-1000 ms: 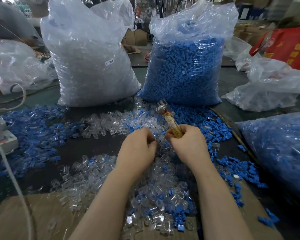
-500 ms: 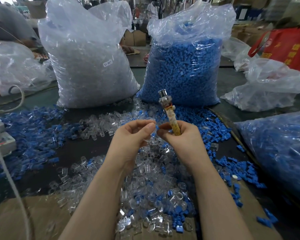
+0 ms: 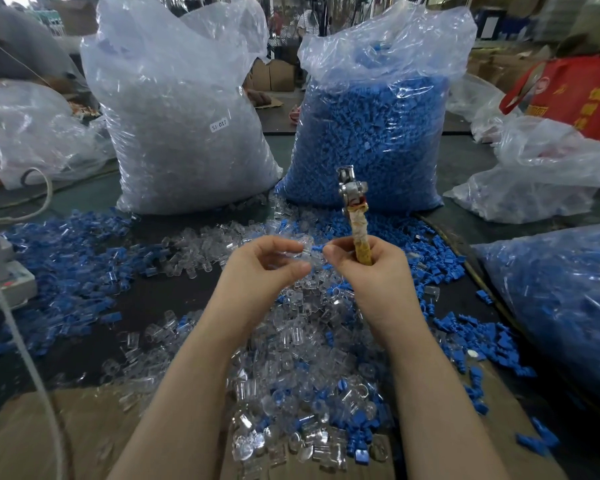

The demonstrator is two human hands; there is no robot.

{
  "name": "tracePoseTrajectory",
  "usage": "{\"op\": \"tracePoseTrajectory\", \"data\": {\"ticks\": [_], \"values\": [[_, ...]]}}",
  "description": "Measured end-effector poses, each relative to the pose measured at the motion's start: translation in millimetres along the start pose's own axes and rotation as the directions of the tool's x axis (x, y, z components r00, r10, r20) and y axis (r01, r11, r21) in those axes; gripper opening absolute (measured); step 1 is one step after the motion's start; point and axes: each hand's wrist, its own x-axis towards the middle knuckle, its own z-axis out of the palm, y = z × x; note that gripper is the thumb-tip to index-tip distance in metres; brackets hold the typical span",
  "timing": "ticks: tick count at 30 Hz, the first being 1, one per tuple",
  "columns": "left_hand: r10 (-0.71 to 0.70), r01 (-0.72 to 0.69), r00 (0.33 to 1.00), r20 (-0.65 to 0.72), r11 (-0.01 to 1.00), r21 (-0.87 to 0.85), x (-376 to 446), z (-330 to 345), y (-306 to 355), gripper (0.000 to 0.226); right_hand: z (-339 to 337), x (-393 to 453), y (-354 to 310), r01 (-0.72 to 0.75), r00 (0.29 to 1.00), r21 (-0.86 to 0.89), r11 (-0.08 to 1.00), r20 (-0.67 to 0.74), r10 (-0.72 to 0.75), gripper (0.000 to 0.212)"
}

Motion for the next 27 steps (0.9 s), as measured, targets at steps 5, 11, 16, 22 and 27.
{"op": "tracePoseTrajectory", "data": {"ticks": [5, 11, 16, 22, 27], "values": [[-0.053, 0.074, 0.997, -0.052, 0.807, 0.586, 1, 0, -10, 0.016, -2, 2, 3, -0.010, 0.996, -0.084, 0.996, -0.088, 0.003, 0.016], [0.022, -0.023, 1.000, 0.011, 0.653, 0.757, -1, 14, -9, 0.011, 0, 2, 5, 0.002, 0.998, -0.119, 0.993, -0.061, -0.009, 0.016], [0.009, -0.023, 1.000, 0.023, 0.685, 0.728, -1, 16, -9, 0.007, 1, 3, 7, 0.018, 0.998, -0.177, 0.984, -0.056, -0.028, 0.018], [0.072, -0.093, 0.996, 0.060, 0.671, 0.735, -3, 17, -11, 0.012, 0, 3, 9, 0.028, 0.998, -0.180, 0.983, -0.042, -0.036, 0.017], [0.131, -0.141, 0.990, 0.060, 0.798, 0.586, -2, 18, -10, 0.015, -1, 3, 11, 0.032, 0.998, -0.172, 0.985, -0.051, -0.041, 0.017]]}}
